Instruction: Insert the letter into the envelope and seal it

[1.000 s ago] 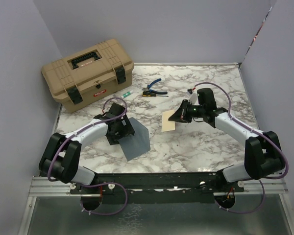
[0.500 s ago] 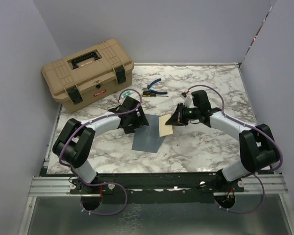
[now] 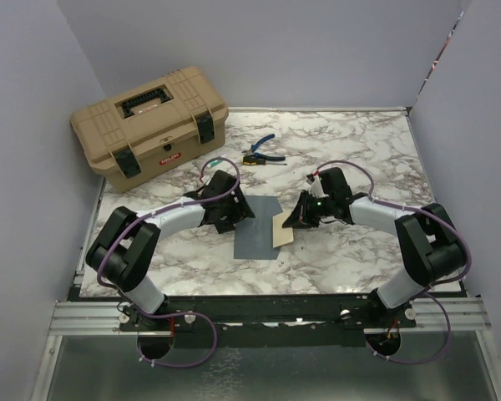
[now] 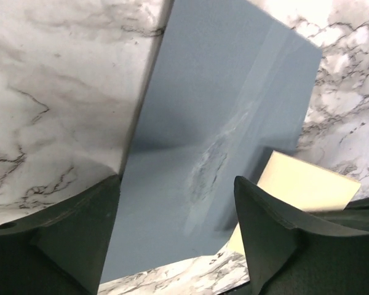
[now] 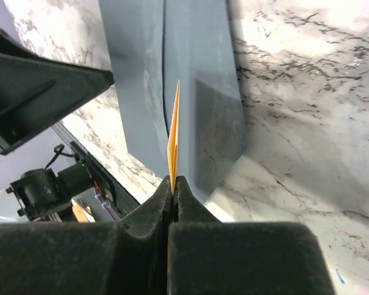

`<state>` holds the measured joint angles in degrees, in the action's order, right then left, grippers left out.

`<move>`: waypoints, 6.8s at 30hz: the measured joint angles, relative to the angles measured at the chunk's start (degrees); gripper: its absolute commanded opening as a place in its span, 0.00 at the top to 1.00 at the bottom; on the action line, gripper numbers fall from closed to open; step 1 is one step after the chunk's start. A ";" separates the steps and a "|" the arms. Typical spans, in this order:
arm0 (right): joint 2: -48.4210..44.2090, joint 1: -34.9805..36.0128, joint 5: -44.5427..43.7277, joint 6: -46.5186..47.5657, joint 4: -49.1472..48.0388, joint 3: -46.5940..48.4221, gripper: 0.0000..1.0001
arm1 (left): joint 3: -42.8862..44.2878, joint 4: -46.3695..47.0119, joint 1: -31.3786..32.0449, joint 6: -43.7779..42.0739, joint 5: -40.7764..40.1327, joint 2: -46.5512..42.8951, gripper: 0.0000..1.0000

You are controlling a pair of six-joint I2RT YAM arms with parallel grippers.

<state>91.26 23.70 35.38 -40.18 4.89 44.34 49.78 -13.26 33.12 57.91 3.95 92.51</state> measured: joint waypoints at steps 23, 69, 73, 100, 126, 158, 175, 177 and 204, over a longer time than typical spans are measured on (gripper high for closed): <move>10.93 1.38 -1.92 4.63 -2.32 6.38 1.00 | 0.48 -1.64 0.02 -2.95 2.38 0.55 0.29; 14.88 5.62 -7.23 5.05 8.20 15.15 0.89 | 0.17 -0.31 0.76 -4.52 3.13 0.50 0.33; 15.26 6.27 -6.10 3.13 4.39 14.49 0.92 | 0.17 -0.02 0.76 -4.87 3.76 0.76 0.34; 2.67 6.84 -14.75 7.76 2.56 12.92 0.41 | -1.68 -1.70 -0.31 -8.83 -7.30 -5.95 0.05; 6.25 4.96 -25.18 17.84 13.09 24.02 0.45 | 35.52 0.44 -6.49 -62.05 -34.38 25.66 0.23; 6.54 -0.63 -24.55 12.96 11.41 21.14 0.47 | 36.83 4.94 -11.04 -56.17 -22.62 31.10 0.56; 4.50 -0.63 -24.55 11.65 11.04 18.69 0.47 | 32.65 5.38 -11.04 -53.86 -19.96 28.30 1.00; 4.28 -0.63 -24.55 11.67 11.06 18.71 0.46 | 32.13 5.11 -10.86 -53.83 -19.30 27.71 1.00; 6.51 -4.00 -0.50 13.46 19.26 37.16 0.24 | 23.74 0.61 -1.73 -59.19 22.03 5.84 1.00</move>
<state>97.78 19.70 34.87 -26.72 24.14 81.49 73.52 -12.64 31.40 -1.28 25.98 98.35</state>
